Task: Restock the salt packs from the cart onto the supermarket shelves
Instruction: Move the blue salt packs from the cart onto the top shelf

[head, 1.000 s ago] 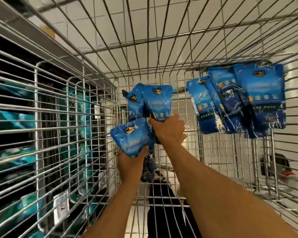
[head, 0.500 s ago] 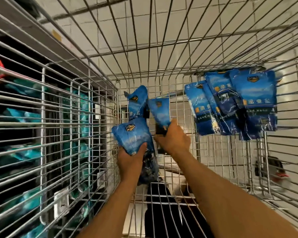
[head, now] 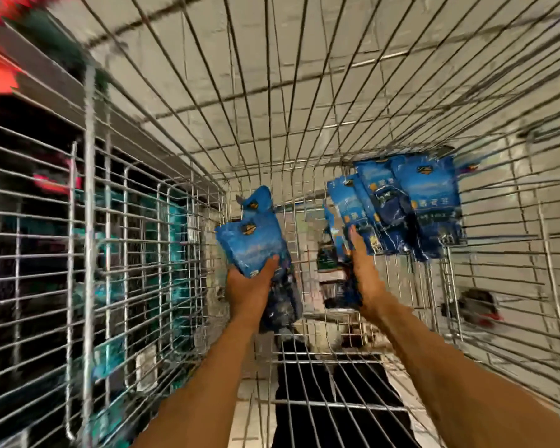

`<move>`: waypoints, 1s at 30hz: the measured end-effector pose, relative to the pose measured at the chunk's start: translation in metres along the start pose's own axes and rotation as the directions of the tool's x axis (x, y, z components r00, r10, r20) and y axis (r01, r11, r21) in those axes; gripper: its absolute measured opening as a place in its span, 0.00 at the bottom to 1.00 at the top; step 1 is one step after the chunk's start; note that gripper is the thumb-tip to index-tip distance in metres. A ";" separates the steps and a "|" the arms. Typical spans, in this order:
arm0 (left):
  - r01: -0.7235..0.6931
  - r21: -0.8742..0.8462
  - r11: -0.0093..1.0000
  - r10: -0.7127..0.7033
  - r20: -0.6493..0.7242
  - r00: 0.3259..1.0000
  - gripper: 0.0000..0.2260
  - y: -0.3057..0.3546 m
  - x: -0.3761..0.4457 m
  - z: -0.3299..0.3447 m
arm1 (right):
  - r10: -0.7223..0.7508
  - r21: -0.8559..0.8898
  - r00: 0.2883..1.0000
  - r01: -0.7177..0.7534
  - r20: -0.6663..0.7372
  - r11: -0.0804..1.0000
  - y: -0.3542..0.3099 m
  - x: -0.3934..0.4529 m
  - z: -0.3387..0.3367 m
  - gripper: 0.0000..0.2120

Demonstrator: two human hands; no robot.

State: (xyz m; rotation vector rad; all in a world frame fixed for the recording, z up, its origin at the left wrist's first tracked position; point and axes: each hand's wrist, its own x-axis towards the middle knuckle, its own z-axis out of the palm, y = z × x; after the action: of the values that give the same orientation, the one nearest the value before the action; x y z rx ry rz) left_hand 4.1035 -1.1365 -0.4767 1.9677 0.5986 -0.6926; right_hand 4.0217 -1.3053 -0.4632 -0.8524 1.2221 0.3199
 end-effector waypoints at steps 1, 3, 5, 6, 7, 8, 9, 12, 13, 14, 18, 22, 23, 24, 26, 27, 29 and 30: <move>-0.016 -0.006 1.000 0.016 0.010 1.000 0.18 0.013 -0.009 -0.003 | 0.019 0.058 1.000 -0.018 -0.013 0.998 -0.008 -0.014 -0.006 0.34; -0.075 -0.007 0.997 0.075 0.049 0.996 0.11 0.043 -0.033 -0.011 | 0.023 0.103 0.998 -0.018 -0.053 0.995 -0.027 -0.047 -0.018 0.28; -0.124 -0.012 0.992 0.124 0.116 0.985 0.09 0.075 -0.062 -0.019 | -0.012 0.143 0.999 0.017 -0.032 0.990 -0.044 -0.086 -0.027 0.22; -0.130 -0.025 0.991 0.132 0.149 0.980 0.10 0.090 -0.077 -0.024 | -0.041 0.136 0.999 0.043 -0.017 0.990 -0.050 -0.108 -0.032 0.18; -0.144 -0.049 0.988 0.151 0.172 0.974 0.13 0.108 -0.093 -0.029 | -0.087 0.125 0.996 0.086 0.001 0.988 -0.061 -0.132 -0.037 0.17; -0.154 -0.073 0.985 0.165 0.181 0.970 0.14 0.123 -0.107 -0.034 | -0.134 0.106 0.991 0.130 0.024 0.986 -0.071 -0.153 -0.040 0.19; -0.162 -0.102 0.982 0.179 0.182 0.967 0.14 0.137 -0.121 -0.039 | -0.183 0.104 0.982 0.178 0.039 0.979 -0.078 -0.170 -0.042 0.21; -0.222 -0.183 0.958 0.255 0.184 0.949 0.14 0.183 -0.169 -0.063 | -0.309 0.147 0.949 0.298 0.057 0.943 -0.109 -0.238 -0.044 0.27; -0.246 -0.204 0.948 0.283 0.180 0.942 0.13 0.195 -0.185 -0.073 | -0.313 0.177 0.947 0.298 0.067 0.938 -0.115 -0.257 -0.045 0.25; -0.268 -0.217 0.939 0.307 0.173 0.936 0.12 0.204 -0.199 -0.083 | -0.321 0.213 0.943 0.296 0.091 0.931 -0.116 -0.274 -0.047 0.23; -0.363 -0.269 0.892 0.403 0.109 0.909 0.17 0.245 -0.268 -0.135 | -0.414 0.136 0.885 0.393 0.210 0.909 -0.137 -0.342 -0.045 0.28; -0.476 -0.335 0.813 0.485 -0.064 0.872 0.14 0.269 -0.333 -0.191 | -0.598 0.025 0.757 0.615 0.262 0.788 -0.161 -0.388 -0.028 0.35; -0.511 -0.340 0.789 0.506 -0.110 0.855 0.14 0.272 -0.347 -0.206 | -0.635 -0.005 0.710 0.668 0.304 0.744 -0.168 -0.400 -0.020 0.31; -0.539 -0.337 0.772 0.521 -0.150 0.840 0.13 0.273 -0.360 -0.219 | -0.661 -0.029 0.669 0.710 0.339 0.704 -0.172 -0.412 -0.013 0.27; -0.585 -0.355 0.729 0.532 -0.243 0.811 0.11 0.273 -0.386 -0.251 | -0.707 0.000 0.563 0.782 0.429 0.623 -0.180 -0.442 0.007 0.18; -0.606 -0.363 0.707 0.530 -0.296 0.795 0.09 0.271 -0.401 -0.268 | -0.716 0.018 0.516 0.805 0.470 0.592 -0.182 -0.456 0.018 0.16; -0.651 -0.360 0.668 0.520 -0.400 0.755 0.07 0.266 -0.425 -0.295 | -0.729 0.062 0.436 0.837 0.528 0.544 -0.182 -0.481 0.039 0.14; -0.675 -0.358 0.646 0.511 -0.454 0.730 0.07 0.259 -0.438 -0.313 | -0.729 0.088 0.390 0.849 0.563 0.521 -0.180 -0.497 0.054 0.13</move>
State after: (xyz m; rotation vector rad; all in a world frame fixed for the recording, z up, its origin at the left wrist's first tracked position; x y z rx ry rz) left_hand 4.0280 -1.0304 0.1063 1.6185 0.2213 0.2076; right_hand 4.0024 -1.2769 0.0668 -1.3419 0.1215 -0.1257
